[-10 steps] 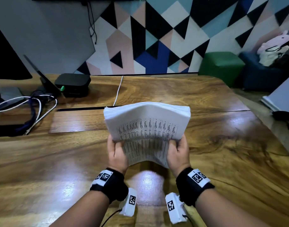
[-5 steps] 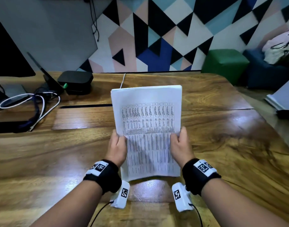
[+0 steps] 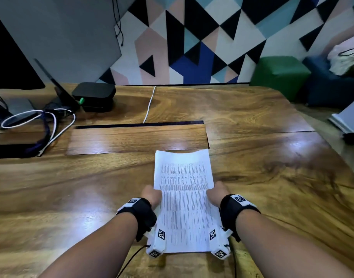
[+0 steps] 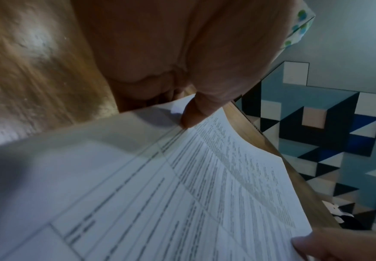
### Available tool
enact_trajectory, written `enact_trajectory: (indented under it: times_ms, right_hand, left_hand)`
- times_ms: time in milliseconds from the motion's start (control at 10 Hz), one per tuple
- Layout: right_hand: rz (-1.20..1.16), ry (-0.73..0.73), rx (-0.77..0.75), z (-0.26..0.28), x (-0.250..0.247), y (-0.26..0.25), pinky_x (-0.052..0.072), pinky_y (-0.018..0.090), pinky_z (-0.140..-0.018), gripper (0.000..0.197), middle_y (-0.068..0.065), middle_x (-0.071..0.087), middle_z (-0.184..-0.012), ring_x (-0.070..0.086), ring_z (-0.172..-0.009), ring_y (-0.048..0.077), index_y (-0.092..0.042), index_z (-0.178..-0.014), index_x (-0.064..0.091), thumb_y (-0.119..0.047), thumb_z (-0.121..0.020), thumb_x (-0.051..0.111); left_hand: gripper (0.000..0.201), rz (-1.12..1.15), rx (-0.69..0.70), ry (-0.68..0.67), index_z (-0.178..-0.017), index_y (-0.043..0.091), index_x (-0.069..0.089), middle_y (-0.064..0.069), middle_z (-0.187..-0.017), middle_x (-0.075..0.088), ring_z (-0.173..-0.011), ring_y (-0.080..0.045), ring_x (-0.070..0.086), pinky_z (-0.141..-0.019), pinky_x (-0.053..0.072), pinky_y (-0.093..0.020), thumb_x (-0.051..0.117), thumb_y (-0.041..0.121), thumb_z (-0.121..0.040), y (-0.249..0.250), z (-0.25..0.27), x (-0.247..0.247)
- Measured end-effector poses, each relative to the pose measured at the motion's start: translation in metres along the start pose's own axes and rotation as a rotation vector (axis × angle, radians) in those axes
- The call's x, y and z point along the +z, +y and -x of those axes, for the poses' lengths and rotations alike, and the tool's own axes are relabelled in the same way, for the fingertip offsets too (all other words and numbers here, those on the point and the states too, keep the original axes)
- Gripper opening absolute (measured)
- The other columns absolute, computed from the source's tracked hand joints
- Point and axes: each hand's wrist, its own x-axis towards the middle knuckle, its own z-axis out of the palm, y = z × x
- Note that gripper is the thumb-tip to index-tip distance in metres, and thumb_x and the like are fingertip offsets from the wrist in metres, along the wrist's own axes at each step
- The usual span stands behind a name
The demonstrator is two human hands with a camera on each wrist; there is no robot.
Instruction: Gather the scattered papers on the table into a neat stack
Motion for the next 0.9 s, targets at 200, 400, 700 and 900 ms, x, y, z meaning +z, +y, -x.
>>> enact_trajectory:
  times_ms: [200, 400, 700, 900]
  right_hand:
    - [0.1, -0.018, -0.062, 0.003, 0.0, 0.023, 0.048, 0.027, -0.074, 0.032, -0.001, 0.069, -0.105, 0.062, -0.084, 0.019, -0.021, -0.109, 0.065, -0.031, -0.083, 0.049]
    - [0.109, -0.058, 0.03, 0.032, 0.019, 0.047, 0.044, 0.025, -0.055, 0.025, 0.008, 0.068, -0.09, 0.058, -0.069, 0.02, -0.002, -0.099, 0.064, -0.018, -0.087, 0.048]
    - [0.129, -0.082, 0.039, 0.044, 0.014, 0.06, 0.049, 0.029, -0.079, 0.018, 0.006, 0.062, -0.09, 0.062, -0.091, 0.028, -0.007, -0.085, 0.059, -0.015, -0.091, 0.044]
    - [0.124, -0.056, 0.061, 0.037, 0.01, 0.063, 0.051, 0.034, -0.082, 0.026, 0.012, 0.067, -0.097, 0.064, -0.091, 0.03, -0.006, -0.072, 0.056, -0.017, -0.092, 0.043]
  left_hand:
    - [0.022, -0.083, 0.005, 0.092, -0.091, -0.005, 0.065, -0.021, -0.09, 0.064, -0.085, -0.032, 0.06, -0.07, 0.041, -0.029, 0.048, 0.009, -0.087, -0.014, 0.006, -0.02]
    - [0.034, -0.235, -0.001, -0.057, -0.116, -0.005, 0.064, -0.01, -0.102, 0.067, -0.092, -0.024, 0.063, -0.08, 0.051, -0.028, 0.038, 0.001, -0.096, -0.039, 0.036, -0.012]
    - [0.034, -0.567, -0.006, -0.055, -0.118, -0.001, 0.064, -0.014, -0.126, 0.065, -0.115, -0.03, 0.06, -0.089, 0.046, -0.032, 0.038, 0.002, -0.096, -0.038, 0.063, -0.015]
    - [0.034, -0.357, -0.072, -0.005, -0.119, -0.001, 0.063, -0.014, -0.12, 0.066, -0.112, -0.032, 0.06, -0.079, 0.041, -0.031, 0.04, 0.004, -0.095, -0.04, 0.063, -0.015]
